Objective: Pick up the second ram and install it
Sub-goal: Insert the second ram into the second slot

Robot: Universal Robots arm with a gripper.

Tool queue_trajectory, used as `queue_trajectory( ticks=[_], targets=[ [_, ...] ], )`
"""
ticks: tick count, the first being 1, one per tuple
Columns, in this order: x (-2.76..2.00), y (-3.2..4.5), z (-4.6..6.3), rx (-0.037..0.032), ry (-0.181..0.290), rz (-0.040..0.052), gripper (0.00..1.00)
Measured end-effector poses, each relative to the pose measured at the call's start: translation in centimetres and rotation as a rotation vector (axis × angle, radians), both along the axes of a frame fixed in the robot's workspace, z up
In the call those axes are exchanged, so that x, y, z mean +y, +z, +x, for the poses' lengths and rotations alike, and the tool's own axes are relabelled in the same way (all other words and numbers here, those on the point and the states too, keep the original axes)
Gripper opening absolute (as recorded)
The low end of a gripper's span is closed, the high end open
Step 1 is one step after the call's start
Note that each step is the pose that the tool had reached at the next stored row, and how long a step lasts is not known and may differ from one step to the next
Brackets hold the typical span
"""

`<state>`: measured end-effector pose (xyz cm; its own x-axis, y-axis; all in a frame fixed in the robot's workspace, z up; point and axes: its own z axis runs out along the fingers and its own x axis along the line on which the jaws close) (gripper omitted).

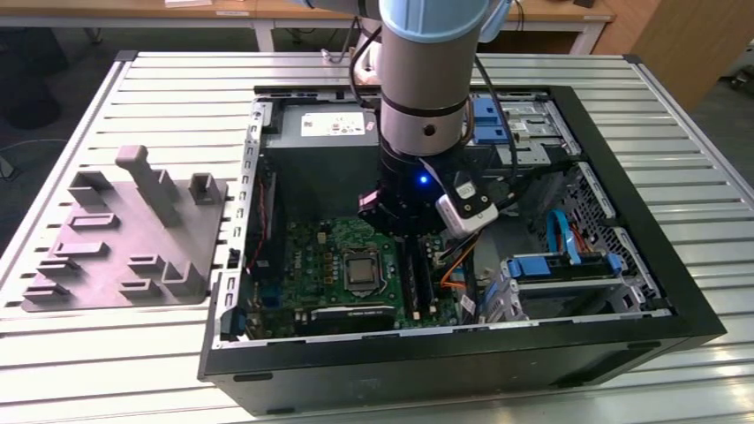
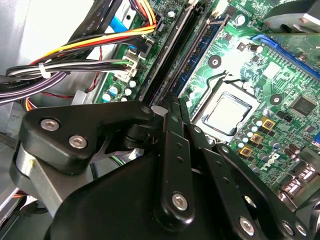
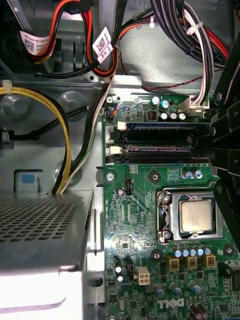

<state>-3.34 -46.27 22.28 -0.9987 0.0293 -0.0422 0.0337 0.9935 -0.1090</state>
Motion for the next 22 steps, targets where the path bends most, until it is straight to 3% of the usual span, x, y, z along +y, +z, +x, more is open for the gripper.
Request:
queue_trajectory(
  ticks=[22],
  targets=[
    [0.0,-0.36,0.0,0.0,0.0,-0.0001,0.11]
  ],
)
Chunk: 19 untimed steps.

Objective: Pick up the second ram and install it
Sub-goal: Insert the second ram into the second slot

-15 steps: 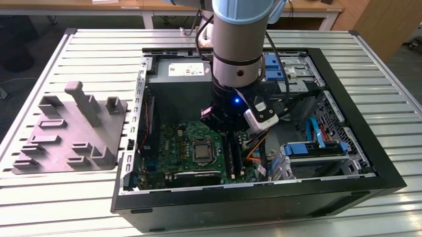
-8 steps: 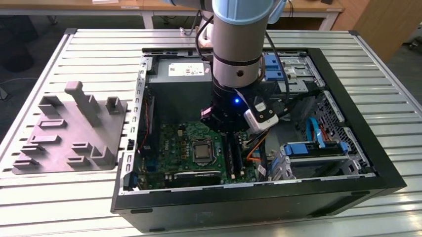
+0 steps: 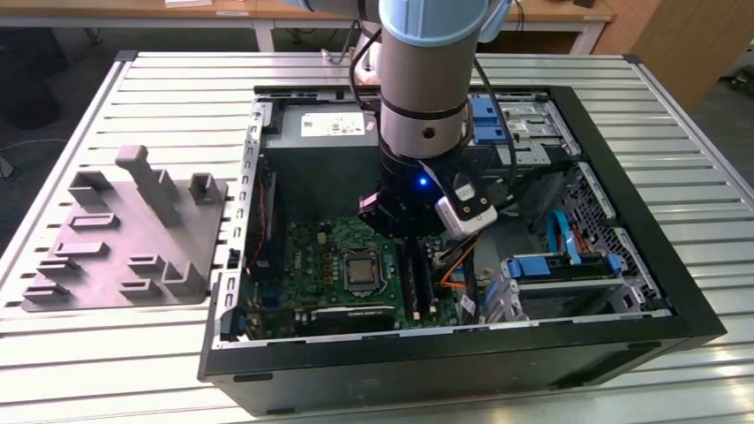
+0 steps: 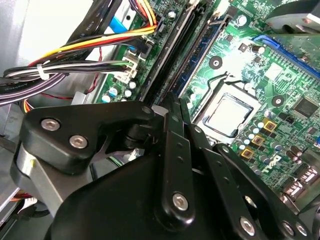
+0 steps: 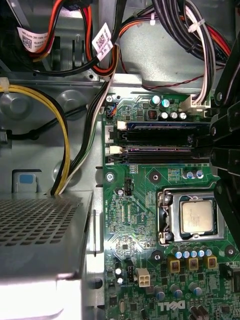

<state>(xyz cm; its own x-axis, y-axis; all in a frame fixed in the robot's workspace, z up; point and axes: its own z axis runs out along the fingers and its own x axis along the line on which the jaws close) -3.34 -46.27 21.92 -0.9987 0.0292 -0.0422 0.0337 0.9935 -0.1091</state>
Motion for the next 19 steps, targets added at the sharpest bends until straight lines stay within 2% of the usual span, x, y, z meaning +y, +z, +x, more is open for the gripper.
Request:
queue_trajectory(
  ticks=[19],
  targets=[
    [-0.01,-0.29,-0.02,0.0002,0.0,-0.0005,0.11]
  ],
)
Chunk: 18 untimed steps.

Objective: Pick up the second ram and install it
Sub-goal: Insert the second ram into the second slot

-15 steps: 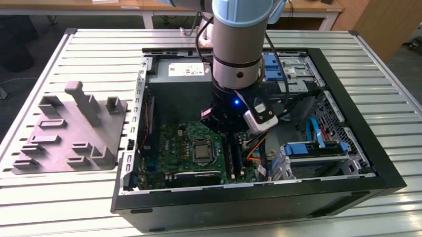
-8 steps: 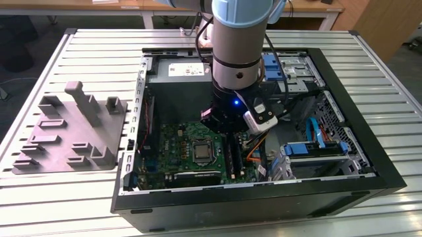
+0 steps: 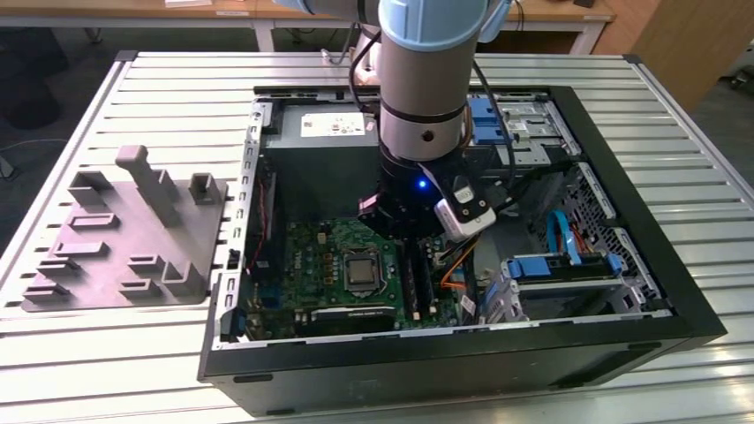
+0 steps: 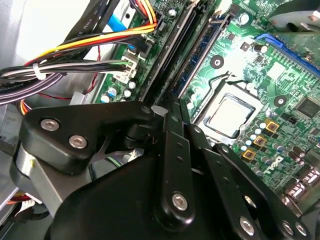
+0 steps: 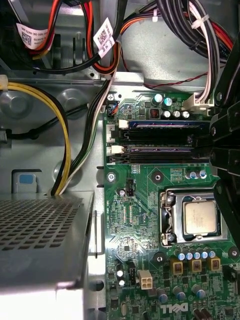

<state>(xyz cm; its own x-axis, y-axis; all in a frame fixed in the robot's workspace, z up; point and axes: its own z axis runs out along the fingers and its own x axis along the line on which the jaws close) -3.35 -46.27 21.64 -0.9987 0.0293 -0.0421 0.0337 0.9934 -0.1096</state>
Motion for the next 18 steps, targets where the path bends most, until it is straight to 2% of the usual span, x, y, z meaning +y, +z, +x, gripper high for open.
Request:
queue_trajectory(
  ticks=[18],
  targets=[
    [0.0,-0.33,0.0,0.0,0.0,0.0,0.11]
  ],
)
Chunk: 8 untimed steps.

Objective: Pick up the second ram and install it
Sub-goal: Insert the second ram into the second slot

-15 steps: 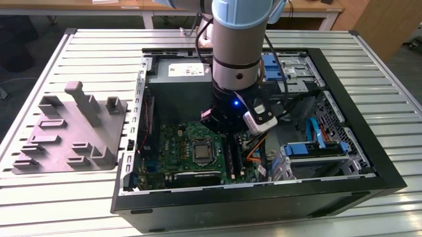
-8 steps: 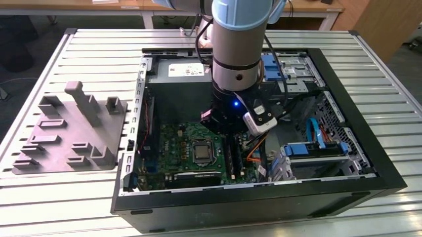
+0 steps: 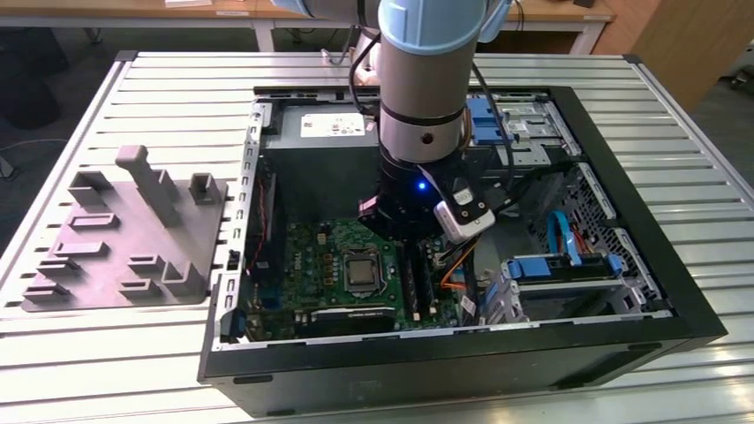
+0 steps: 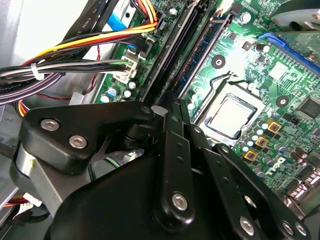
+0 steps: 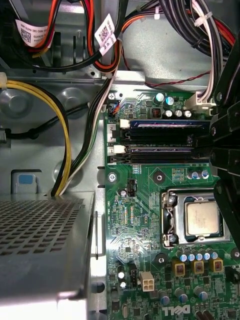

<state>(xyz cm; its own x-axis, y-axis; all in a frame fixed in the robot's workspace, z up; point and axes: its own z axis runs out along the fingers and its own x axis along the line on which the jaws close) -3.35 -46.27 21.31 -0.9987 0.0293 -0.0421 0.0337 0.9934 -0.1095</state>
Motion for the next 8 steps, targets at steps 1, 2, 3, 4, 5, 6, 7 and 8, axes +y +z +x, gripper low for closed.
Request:
queue_trajectory(
  ticks=[1,2,3,4,5,6,7,8],
  targets=[
    [0.0,-0.01,0.0,0.0,0.0,0.0,0.11],
    [0.0,-0.05,0.0,-0.0001,0.0,0.0003,0.11],
    [0.0,-0.08,0.0,-0.0003,0.0,0.0007,0.11],
    [0.0,-0.08,0.0,-0.0003,0.0,0.0008,0.11],
    [0.0,-0.08,-0.01,-0.0003,0.0,0.0008,0.11],
    [0.0,-0.08,0.0,-0.0003,0.0,0.0009,0.11],
    [0.0,-0.09,0.0,-0.0003,0.0,0.001,0.11],
    [0.0,-0.1,0.0,-0.0004,0.0,0.0011,0.11]
  ],
)
